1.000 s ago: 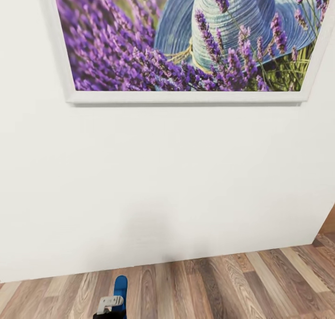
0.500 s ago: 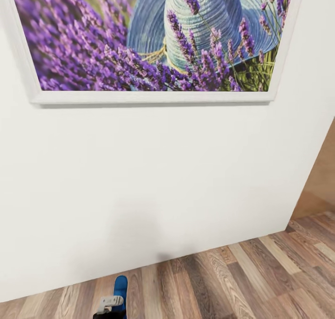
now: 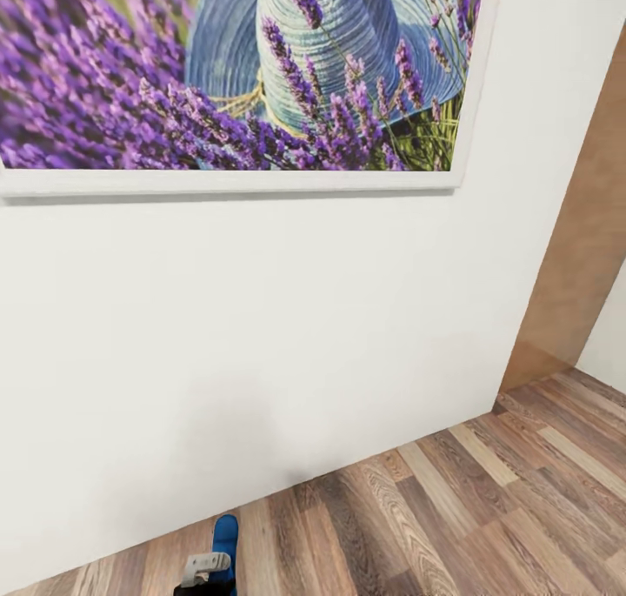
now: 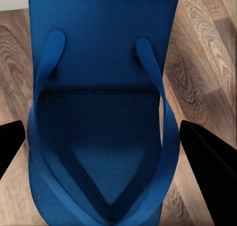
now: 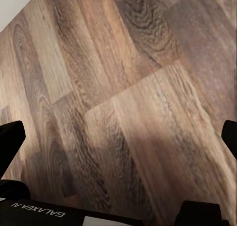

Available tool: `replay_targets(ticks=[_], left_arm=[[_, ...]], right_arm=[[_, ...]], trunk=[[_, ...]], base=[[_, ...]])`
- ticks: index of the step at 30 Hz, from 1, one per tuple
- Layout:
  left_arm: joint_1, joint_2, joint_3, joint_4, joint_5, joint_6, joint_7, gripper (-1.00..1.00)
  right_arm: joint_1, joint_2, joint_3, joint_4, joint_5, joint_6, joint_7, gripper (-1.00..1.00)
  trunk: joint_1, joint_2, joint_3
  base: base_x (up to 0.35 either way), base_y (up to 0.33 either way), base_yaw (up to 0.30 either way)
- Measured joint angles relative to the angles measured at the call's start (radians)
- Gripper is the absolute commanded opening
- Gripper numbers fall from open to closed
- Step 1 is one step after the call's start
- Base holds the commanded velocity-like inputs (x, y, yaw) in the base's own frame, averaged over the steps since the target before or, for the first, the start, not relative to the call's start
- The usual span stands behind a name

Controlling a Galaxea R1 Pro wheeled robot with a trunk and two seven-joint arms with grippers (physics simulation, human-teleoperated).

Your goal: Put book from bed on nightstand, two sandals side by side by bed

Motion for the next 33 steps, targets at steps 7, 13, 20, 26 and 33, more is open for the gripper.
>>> replay_targets(ticks=[7, 13, 20, 26, 33], left_arm=[[0.0, 0.0, 0.0, 0.0, 0.0, 0.0, 0.0, -1.0], [0.0, 0.0, 0.0, 0.0, 0.0, 0.0, 0.0, -1.0], [0.001, 0.0, 0.0, 0.0, 0.0, 0.0, 0.0, -1.0], [0.001, 0.0, 0.0, 0.0, 0.0, 0.0, 0.0, -1.0], [0.001, 0.0, 0.0, 0.0, 0.0, 0.0, 0.0, -1.0]], right_arm=[[0.0, 0.0, 0.0, 0.0, 0.0, 0.0, 0.0, 1.0], [0.0, 0.0, 0.0, 0.001, 0.0, 0.0, 0.0, 1.0], [0.0, 0.0, 0.0, 0.001, 0.0, 0.0, 0.0, 1.0], [0.0, 0.0, 0.0, 0.0, 0.0, 0.0, 0.0, 1.0], [0.0, 0.0, 0.0, 0.0, 0.0, 0.0, 0.0, 1.0]], trunk=[[0.0, 0.0, 0.0], [-0.001, 0.0, 0.0], [0.0, 0.0, 0.0], [0.0, 0.0, 0.0], [-0.001, 0.0, 0.0]], base=[[0.053, 0.0, -0.24], [0.287, 0.0, -0.176], [0.284, 0.0, -0.017], [0.092, 0.0, -0.001], [0.27, 0.0, -0.005]])
